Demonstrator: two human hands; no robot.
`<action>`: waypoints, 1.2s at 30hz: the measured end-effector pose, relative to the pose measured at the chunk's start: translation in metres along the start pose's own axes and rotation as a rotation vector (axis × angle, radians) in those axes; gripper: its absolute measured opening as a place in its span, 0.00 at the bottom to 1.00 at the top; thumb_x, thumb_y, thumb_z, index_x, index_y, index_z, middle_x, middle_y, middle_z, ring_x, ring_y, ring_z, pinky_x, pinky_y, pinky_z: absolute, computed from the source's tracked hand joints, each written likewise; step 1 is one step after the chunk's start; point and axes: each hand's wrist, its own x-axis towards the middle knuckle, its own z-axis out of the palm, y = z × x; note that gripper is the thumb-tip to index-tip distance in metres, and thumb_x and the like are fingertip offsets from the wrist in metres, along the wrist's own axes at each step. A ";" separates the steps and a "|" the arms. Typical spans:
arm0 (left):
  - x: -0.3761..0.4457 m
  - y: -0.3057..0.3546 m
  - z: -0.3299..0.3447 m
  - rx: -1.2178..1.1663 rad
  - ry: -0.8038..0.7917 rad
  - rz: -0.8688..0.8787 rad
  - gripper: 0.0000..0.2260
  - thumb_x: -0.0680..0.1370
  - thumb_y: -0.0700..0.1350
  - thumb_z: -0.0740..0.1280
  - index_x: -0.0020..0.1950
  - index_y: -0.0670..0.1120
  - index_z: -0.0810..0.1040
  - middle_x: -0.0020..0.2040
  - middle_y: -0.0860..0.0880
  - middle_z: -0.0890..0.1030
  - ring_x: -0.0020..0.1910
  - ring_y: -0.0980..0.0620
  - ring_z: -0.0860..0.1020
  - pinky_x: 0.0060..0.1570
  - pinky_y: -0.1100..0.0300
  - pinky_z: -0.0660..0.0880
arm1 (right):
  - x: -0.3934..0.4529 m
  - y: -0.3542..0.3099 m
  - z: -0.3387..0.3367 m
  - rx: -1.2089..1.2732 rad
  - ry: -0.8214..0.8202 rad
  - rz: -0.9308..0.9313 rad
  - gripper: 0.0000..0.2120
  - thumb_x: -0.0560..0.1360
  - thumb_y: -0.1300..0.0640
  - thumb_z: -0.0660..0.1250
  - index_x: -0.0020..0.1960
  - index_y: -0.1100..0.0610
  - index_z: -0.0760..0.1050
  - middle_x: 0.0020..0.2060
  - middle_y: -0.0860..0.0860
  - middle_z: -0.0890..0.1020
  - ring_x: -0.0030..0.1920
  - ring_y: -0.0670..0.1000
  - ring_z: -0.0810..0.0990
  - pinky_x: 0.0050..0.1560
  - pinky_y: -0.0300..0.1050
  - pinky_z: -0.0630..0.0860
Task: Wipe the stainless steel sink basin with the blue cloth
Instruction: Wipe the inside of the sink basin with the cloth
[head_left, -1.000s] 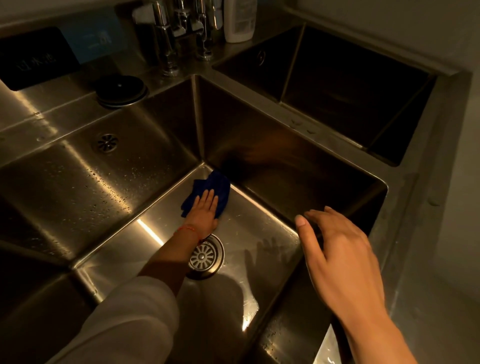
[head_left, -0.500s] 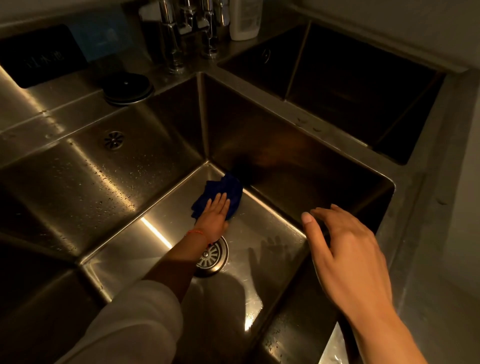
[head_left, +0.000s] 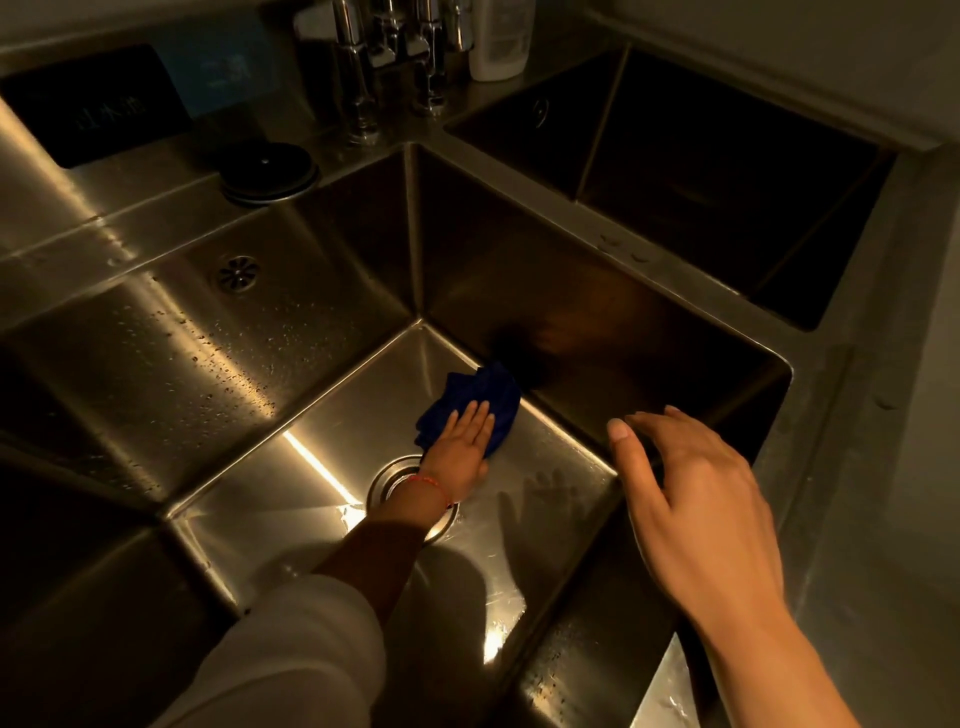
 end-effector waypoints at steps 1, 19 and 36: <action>-0.001 0.002 0.001 0.004 0.000 0.009 0.31 0.81 0.46 0.56 0.79 0.41 0.44 0.79 0.42 0.42 0.78 0.45 0.41 0.76 0.52 0.39 | 0.000 0.000 0.000 -0.001 0.002 0.000 0.32 0.72 0.37 0.44 0.60 0.54 0.75 0.58 0.51 0.79 0.67 0.49 0.68 0.66 0.51 0.66; 0.009 -0.011 -0.003 0.120 -0.017 -0.067 0.30 0.83 0.50 0.52 0.78 0.41 0.41 0.79 0.43 0.41 0.78 0.45 0.41 0.76 0.52 0.41 | 0.000 -0.001 -0.001 -0.006 -0.020 0.022 0.32 0.72 0.37 0.44 0.61 0.53 0.74 0.59 0.50 0.78 0.67 0.47 0.67 0.66 0.53 0.65; 0.011 -0.017 -0.010 0.106 -0.038 -0.016 0.26 0.84 0.43 0.50 0.79 0.42 0.43 0.79 0.44 0.42 0.78 0.45 0.42 0.76 0.51 0.41 | 0.000 0.001 0.001 -0.008 0.009 0.016 0.31 0.72 0.37 0.44 0.60 0.53 0.75 0.58 0.50 0.79 0.66 0.48 0.68 0.65 0.51 0.66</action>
